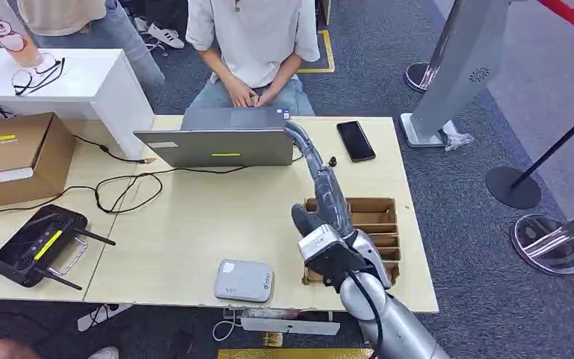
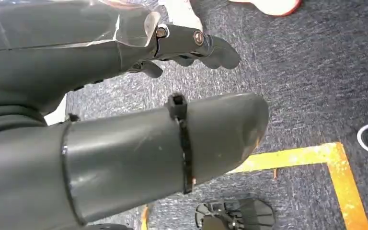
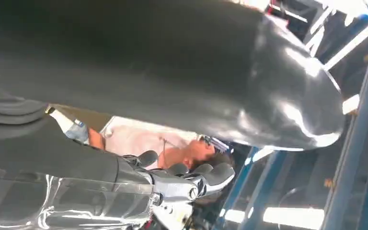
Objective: Pass the card to the sensor for recognition and then transmit it.
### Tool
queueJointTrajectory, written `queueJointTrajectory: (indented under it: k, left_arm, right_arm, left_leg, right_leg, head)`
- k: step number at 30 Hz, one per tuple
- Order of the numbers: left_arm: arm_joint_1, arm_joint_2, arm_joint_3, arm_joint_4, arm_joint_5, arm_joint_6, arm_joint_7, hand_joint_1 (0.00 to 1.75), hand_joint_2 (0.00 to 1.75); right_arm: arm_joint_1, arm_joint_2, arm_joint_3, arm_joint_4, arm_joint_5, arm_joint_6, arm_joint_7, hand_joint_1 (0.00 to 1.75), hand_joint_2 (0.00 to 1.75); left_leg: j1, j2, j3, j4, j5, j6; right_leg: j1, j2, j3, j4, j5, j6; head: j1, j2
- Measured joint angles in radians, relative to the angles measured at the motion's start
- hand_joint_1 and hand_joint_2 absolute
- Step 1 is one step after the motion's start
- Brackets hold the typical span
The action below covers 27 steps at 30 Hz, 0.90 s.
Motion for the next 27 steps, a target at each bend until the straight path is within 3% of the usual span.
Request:
queueJointTrajectory:
  k: [7,27]
  left_arm:
    - [0.023,0.0,0.042,0.0,0.055,0.026,-0.015,0.0,0.0]
    - [0.023,0.001,0.076,0.0,0.06,0.032,-0.014,0.0,0.0]
  right_arm:
    - [-0.022,0.007,0.024,0.039,0.067,0.056,0.006,0.0,0.0]
    - [-0.055,0.035,0.023,0.134,0.109,0.069,-0.024,0.0,0.0]
  left_leg:
    - [0.0,0.0,0.0,0.0,0.0,0.0]
    - [0.0,0.0,0.0,0.0,0.0,0.0]
  right_leg:
    - [0.0,0.0,0.0,0.0,0.0,0.0]
    - [0.0,-0.001,0.0,0.0,0.0,0.0]
  head:
    - [0.0,0.0]
    - [0.0,0.0]
